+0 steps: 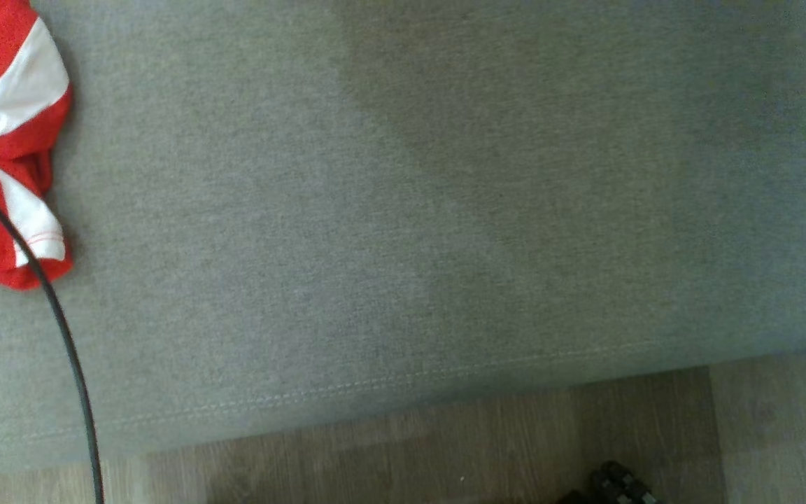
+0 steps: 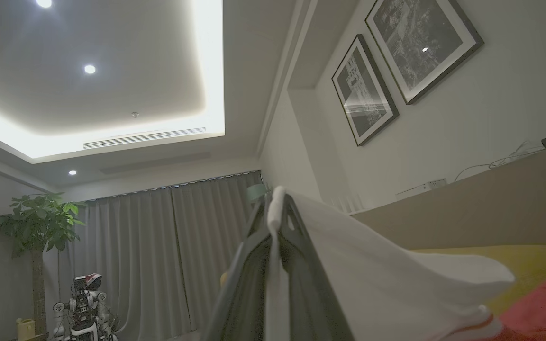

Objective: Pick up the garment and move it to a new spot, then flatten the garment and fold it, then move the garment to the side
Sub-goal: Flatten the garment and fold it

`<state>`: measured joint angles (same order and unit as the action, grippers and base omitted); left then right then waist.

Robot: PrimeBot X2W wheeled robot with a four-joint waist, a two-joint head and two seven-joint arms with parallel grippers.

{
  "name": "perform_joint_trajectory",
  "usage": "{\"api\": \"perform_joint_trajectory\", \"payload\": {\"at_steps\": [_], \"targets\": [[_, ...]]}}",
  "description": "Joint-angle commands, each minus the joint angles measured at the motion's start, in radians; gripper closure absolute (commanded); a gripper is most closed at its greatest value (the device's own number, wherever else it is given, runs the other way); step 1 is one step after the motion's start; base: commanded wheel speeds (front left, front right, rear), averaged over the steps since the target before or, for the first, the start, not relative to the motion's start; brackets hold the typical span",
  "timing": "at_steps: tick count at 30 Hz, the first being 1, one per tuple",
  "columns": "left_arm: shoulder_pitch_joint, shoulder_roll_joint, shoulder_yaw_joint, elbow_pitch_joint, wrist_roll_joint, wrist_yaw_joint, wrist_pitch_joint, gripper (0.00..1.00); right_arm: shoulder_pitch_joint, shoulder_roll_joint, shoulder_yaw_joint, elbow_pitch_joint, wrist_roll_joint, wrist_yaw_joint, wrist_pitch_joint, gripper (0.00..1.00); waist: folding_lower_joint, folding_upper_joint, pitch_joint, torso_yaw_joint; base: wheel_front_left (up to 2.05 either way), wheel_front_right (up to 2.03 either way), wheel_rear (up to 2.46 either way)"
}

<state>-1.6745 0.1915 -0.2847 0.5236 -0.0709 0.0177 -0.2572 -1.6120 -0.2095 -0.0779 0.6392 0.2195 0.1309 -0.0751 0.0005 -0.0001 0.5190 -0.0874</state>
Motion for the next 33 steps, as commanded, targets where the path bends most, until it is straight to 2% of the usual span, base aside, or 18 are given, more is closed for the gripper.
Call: {"api": "perform_joint_trajectory", "payload": {"at_steps": [1, 3, 7, 11, 15, 20, 26, 33], "targets": [[-0.048, 0.022, -0.001, -0.057, 0.013, -0.003, -0.004, 1.00, -0.044, 0.022, -0.023, 0.016, 0.000, 0.000, -0.059, 1.00, -0.0005, 0.0001, 0.023, 0.015, 0.00, 0.00, 0.00], [-0.025, 0.019, -0.026, -0.098, 0.027, -0.020, -0.004, 1.00, -0.036, 0.024, -0.026, 0.079, 0.018, 0.000, -0.111, 1.00, -0.0005, 0.0001, 0.026, 0.023, 0.00, 0.00, 0.00], [0.074, 0.017, -0.052, -0.170, 0.035, -0.024, -0.004, 1.00, 0.033, 0.029, -0.014, 0.184, 0.099, 0.000, -0.145, 1.00, -0.0005, 0.0001, 0.032, 0.042, 0.00, 0.00, 0.00], [0.234, 0.025, -0.083, -0.187, 0.024, -0.048, -0.004, 1.00, 0.175, 0.037, 0.080, 0.247, 0.207, 0.000, -0.139, 1.00, -0.0005, 0.0001, 0.013, 0.061, 0.00, 0.00, 0.00], [0.490, 0.052, -0.124, -0.176, 0.007, -0.075, -0.004, 1.00, 0.394, 0.016, 0.215, 0.308, 0.346, 0.000, -0.073, 1.00, -0.0005, 0.0001, -0.048, 0.081, 0.00, 0.00, 0.00], [0.734, 0.089, -0.152, -0.157, 0.004, -0.082, -0.004, 1.00, 0.561, -0.026, 0.346, 0.342, 0.429, 0.000, 0.013, 1.00, -0.0005, 0.0001, -0.123, 0.089, 0.00, 0.00, 0.00], [0.951, 0.117, -0.181, -0.138, 0.010, -0.078, -0.004, 1.00, 0.675, -0.080, 0.495, 0.370, 0.462, 0.000, 0.115, 1.00, -0.0005, 0.0001, -0.211, 0.087, 0.00, 0.00, 0.00], [1.089, 0.122, -0.195, -0.145, 0.019, -0.067, -0.004, 1.00, 0.737, -0.125, 0.580, 0.384, 0.499, 0.000, 0.167, 1.00, -0.0005, 0.0001, -0.281, 0.091, 0.00, 0.00, 0.00]]}}
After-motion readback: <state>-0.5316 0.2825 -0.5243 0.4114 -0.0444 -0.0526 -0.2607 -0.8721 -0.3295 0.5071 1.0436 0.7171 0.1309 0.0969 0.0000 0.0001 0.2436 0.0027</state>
